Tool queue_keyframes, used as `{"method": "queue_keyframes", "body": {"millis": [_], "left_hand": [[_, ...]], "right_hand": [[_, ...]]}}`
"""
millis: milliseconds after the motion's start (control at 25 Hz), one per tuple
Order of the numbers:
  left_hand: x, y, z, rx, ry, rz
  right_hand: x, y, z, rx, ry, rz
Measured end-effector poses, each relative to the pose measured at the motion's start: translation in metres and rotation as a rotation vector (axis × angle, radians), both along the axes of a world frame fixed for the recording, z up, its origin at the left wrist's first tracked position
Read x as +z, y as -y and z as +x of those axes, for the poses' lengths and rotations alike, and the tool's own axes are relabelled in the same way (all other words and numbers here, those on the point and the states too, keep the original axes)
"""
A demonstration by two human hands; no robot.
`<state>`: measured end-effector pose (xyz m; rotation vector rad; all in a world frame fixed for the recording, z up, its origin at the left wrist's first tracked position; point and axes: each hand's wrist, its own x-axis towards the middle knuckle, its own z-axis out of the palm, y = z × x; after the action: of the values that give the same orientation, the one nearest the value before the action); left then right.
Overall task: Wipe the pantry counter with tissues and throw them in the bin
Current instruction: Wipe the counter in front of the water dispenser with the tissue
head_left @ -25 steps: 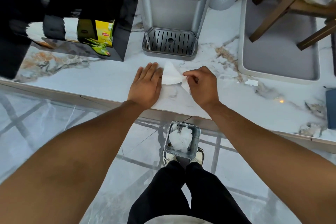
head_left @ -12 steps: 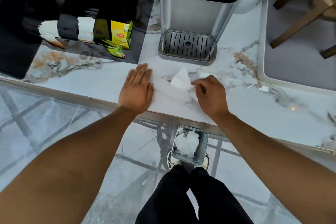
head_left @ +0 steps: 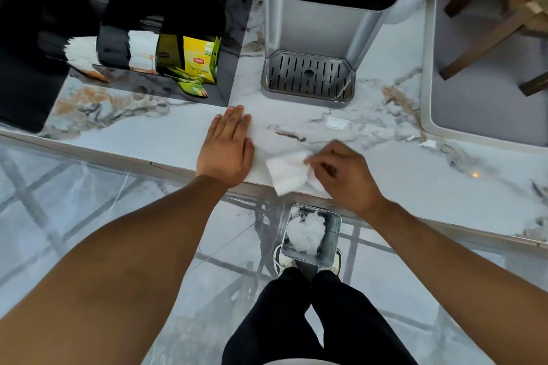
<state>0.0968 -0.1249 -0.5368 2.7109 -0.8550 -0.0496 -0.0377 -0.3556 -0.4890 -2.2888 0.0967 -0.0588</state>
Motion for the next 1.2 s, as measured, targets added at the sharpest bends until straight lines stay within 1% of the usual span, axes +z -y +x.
{"method": "queue_keyframes", "body": {"millis": [80, 120, 200, 280, 360, 400, 440, 520, 600, 720, 840, 920, 1000, 1040, 1120, 1200], "left_hand": [[0.001, 0.002, 0.0, 0.0, 0.004, 0.016], [0.001, 0.002, 0.0, 0.005, 0.003, 0.025], [-0.001, 0.001, 0.001, 0.016, 0.0, 0.033], [-0.002, 0.0, 0.001, 0.009, 0.0, 0.029], [-0.002, 0.0, 0.002, 0.01, 0.002, 0.032], [-0.003, 0.0, 0.001, 0.01, 0.003, 0.033], [-0.003, 0.001, 0.001, 0.013, 0.006, 0.031], [-0.002, 0.001, 0.001, 0.015, 0.008, 0.027], [-0.001, 0.0, 0.0, 0.003, 0.006, 0.044], [0.001, 0.005, -0.002, -0.003, -0.008, 0.051], [0.006, 0.008, -0.008, 0.041, -0.034, 0.033], [0.013, 0.017, -0.015, 0.06, -0.049, -0.002], [0.02, 0.032, -0.028, 0.016, -0.053, -0.022], [0.022, 0.042, -0.034, -0.024, -0.053, -0.029], [0.024, 0.063, -0.045, -0.077, -0.071, -0.036], [0.023, 0.086, -0.052, -0.116, -0.087, -0.025]], "right_hand": [[0.003, -0.017, 0.054, -0.096, 0.076, -0.064], [0.005, -0.027, 0.077, -0.128, 0.084, -0.089], [0.0, -0.04, 0.111, -0.098, 0.063, -0.143], [-0.006, -0.047, 0.124, -0.062, 0.024, -0.222], [-0.01, -0.049, 0.128, -0.131, -0.044, -0.21], [-0.013, -0.05, 0.124, -0.149, -0.065, -0.194], [-0.015, -0.051, 0.119, -0.108, -0.064, -0.228], [-0.017, -0.042, 0.098, 0.014, -0.027, -0.261], [-0.014, -0.03, 0.066, 0.135, -0.024, -0.234], [-0.011, -0.006, 0.009, 0.176, -0.115, -0.221], [-0.013, 0.009, -0.043, 0.197, -0.104, -0.106], [-0.011, 0.023, -0.063, 0.08, -0.156, 0.039], [-0.007, 0.039, -0.065, -0.121, -0.173, 0.134], [-0.002, 0.048, -0.061, -0.23, -0.162, 0.145], [0.007, 0.07, -0.046, -0.4, -0.099, 0.109], [0.017, 0.095, -0.028, -0.499, -0.021, -0.041]]}}
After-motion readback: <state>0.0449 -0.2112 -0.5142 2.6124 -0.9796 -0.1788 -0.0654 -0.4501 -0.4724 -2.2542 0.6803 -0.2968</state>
